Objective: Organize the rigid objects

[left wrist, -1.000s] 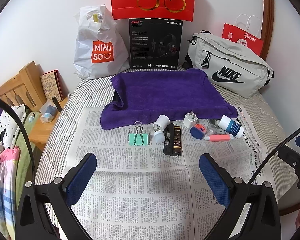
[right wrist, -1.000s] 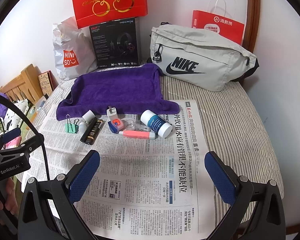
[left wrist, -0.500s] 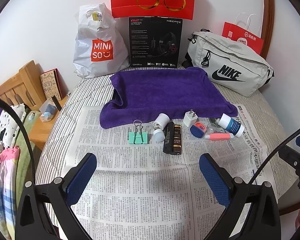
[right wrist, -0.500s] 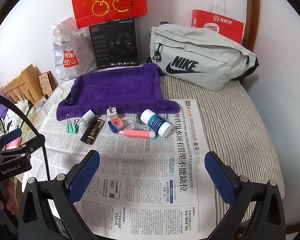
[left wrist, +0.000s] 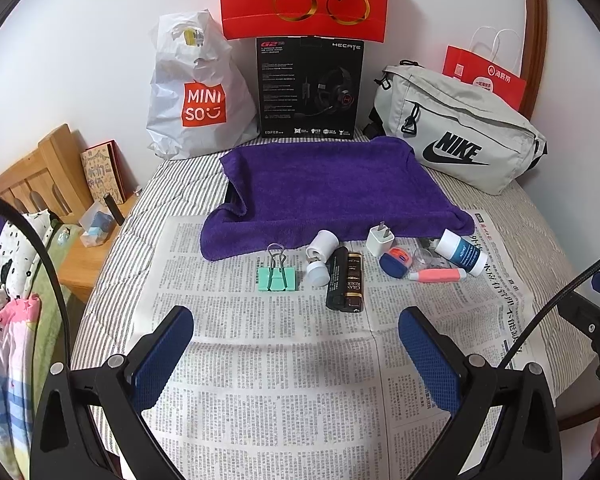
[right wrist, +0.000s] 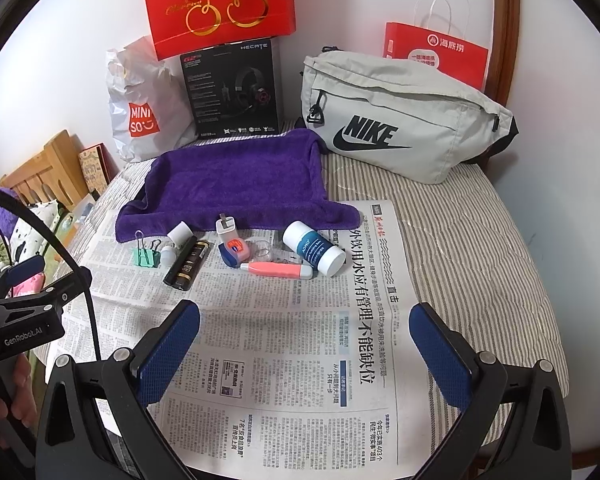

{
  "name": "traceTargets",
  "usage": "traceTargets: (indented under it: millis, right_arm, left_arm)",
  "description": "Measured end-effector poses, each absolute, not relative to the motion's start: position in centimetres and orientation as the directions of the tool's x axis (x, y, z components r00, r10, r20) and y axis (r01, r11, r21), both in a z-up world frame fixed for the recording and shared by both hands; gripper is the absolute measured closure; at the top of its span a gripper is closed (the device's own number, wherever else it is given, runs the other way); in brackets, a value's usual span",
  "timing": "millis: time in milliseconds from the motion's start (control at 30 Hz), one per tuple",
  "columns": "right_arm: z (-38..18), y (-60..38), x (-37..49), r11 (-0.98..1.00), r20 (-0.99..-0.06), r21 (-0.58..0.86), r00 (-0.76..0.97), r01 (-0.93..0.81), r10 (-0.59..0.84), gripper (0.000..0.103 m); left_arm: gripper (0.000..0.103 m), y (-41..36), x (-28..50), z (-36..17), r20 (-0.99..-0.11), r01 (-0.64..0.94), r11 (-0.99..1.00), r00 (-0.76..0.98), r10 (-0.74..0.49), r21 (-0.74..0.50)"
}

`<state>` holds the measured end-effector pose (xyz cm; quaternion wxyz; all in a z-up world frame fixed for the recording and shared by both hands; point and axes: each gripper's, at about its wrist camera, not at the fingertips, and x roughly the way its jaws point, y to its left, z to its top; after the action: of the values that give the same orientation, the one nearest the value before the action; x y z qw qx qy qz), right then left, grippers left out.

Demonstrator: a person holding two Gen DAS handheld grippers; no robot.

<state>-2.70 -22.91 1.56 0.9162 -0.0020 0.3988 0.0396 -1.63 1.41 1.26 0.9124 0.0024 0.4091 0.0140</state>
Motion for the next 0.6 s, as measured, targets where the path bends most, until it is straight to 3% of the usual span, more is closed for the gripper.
traceTargets:
  millis: [600]
  right_arm:
    - [0.0, -23.3, -0.9, 0.997, -0.742, 0.031, 0.666, -0.072, 0.071, 0.0]
  left_arm:
    - [0.0, 1.0, 0.7, 0.3, -0.763, -0.009, 0.999, 0.646, 0.036, 0.04]
